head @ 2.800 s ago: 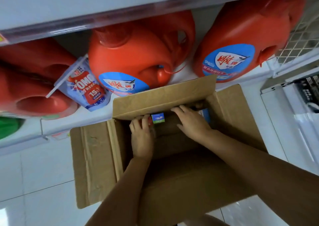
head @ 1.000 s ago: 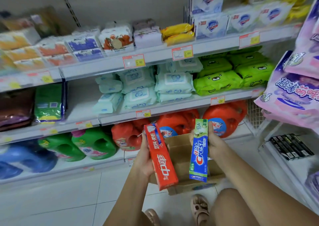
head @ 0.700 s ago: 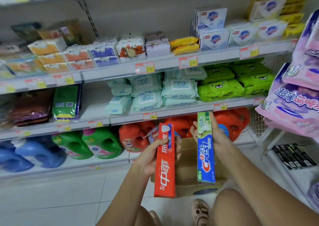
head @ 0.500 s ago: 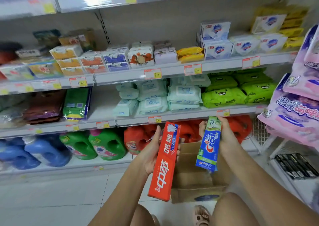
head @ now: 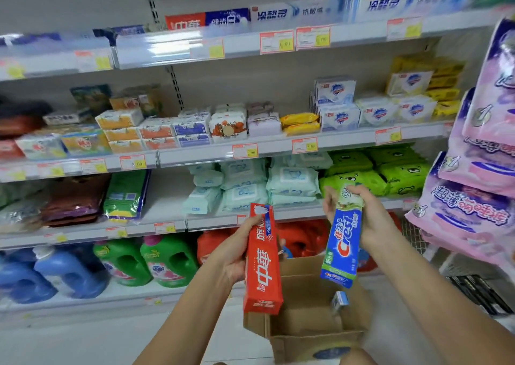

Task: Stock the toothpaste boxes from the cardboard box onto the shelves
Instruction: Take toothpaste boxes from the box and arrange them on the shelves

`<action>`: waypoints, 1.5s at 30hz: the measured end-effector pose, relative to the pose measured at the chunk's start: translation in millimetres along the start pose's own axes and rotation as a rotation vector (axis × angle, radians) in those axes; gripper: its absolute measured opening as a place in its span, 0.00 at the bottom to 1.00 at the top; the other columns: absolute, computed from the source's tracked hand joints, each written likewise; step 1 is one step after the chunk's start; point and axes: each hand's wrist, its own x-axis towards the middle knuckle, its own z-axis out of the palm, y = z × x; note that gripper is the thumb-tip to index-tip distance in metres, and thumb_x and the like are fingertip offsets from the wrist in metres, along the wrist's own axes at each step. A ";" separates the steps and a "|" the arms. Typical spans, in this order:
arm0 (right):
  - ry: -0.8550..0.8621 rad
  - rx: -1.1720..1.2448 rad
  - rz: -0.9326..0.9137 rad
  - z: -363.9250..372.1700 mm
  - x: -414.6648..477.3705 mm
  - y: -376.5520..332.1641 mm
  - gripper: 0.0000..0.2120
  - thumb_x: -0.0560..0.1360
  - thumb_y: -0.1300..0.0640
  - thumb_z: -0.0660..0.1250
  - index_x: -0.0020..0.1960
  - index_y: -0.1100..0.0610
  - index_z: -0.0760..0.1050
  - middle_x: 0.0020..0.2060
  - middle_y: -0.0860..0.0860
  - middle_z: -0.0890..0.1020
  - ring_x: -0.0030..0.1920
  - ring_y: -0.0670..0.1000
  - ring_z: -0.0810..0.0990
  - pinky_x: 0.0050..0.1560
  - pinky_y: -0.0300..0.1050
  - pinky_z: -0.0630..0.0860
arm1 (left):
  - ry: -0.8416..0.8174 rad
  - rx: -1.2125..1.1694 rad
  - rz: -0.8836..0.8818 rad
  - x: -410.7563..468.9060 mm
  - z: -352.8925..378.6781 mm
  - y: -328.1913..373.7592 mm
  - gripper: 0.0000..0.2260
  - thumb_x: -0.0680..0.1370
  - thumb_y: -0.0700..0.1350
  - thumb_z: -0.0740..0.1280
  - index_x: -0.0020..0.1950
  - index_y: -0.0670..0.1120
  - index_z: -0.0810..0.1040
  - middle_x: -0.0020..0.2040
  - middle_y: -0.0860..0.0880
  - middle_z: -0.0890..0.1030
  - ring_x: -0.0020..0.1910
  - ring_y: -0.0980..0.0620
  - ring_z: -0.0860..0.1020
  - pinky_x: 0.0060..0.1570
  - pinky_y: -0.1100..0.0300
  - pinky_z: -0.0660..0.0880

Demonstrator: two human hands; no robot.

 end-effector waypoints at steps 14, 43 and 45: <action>0.054 -0.350 -0.283 53.9 46.3 -136.8 0.11 0.68 0.53 0.66 0.45 0.60 0.77 0.31 0.53 0.80 0.29 0.49 0.78 0.33 0.39 0.78 | -0.300 0.502 -0.042 69.9 113.1 104.5 0.20 0.65 0.41 0.76 0.54 0.42 0.75 0.35 0.45 0.82 0.31 0.51 0.80 0.33 0.58 0.79; 0.090 -0.107 -0.747 192.4 -24.1 -476.0 0.05 0.75 0.55 0.67 0.44 0.57 0.74 0.26 0.52 0.78 0.24 0.48 0.77 0.28 0.38 0.74 | -0.019 1.972 1.434 -6.6 609.9 384.6 0.16 0.78 0.47 0.65 0.65 0.45 0.74 0.57 0.42 0.80 0.53 0.42 0.78 0.49 0.55 0.72; 0.129 -0.115 -0.708 192.9 -15.1 -487.6 0.08 0.72 0.53 0.71 0.44 0.55 0.74 0.29 0.51 0.78 0.26 0.49 0.78 0.30 0.40 0.74 | -0.001 2.036 1.410 16.2 636.9 394.5 0.18 0.78 0.46 0.65 0.68 0.47 0.72 0.60 0.44 0.79 0.55 0.43 0.78 0.54 0.54 0.73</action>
